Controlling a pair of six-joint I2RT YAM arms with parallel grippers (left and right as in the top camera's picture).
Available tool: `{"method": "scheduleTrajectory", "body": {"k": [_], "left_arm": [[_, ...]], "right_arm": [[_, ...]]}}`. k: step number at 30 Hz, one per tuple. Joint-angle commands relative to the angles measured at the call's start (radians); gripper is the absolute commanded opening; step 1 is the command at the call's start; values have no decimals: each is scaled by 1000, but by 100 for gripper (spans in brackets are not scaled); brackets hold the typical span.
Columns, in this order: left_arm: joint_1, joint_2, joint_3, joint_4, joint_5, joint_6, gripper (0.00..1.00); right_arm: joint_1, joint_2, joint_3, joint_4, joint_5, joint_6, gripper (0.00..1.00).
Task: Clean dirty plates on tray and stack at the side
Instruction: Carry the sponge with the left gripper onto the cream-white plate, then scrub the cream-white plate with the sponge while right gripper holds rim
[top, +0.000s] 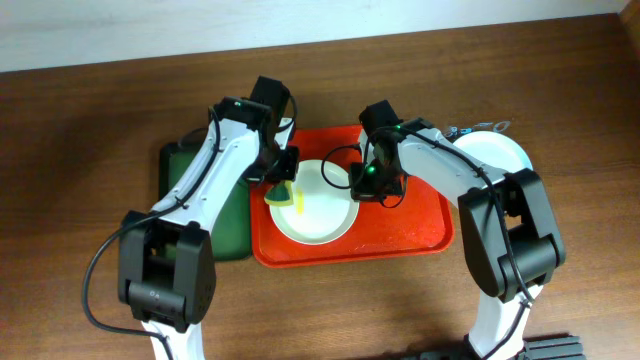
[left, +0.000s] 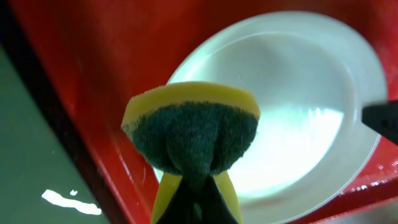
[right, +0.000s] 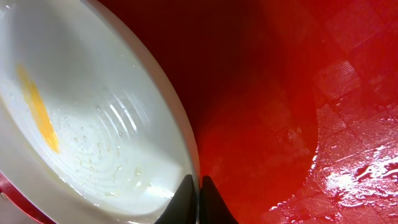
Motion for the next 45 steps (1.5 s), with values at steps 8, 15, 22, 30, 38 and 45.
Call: {"method": "scheduleTrajectory", "body": {"k": [8,15,22,30,38,45], "left_arm": [[-25,5,-181,187,23,-61,0],[-25,5,-185,174,19,-98,0],[-25,7,-264,216,-76,-98,0],[-27,9,-357,340,215,-97,0],[63,-25,-163,264,378,-63,0],[47,-35,-147,175,87,-63,0]], "right_arm": [[13,1,-3,0,-18,-2,4],[53,1,-4,36,-9,73,4],[53,1,-10,34,3,72,4],[53,1,-71,96,2,72,4],[53,1,-88,116,-13,72,4],[53,1,-88,117,-13,72,4]]}}
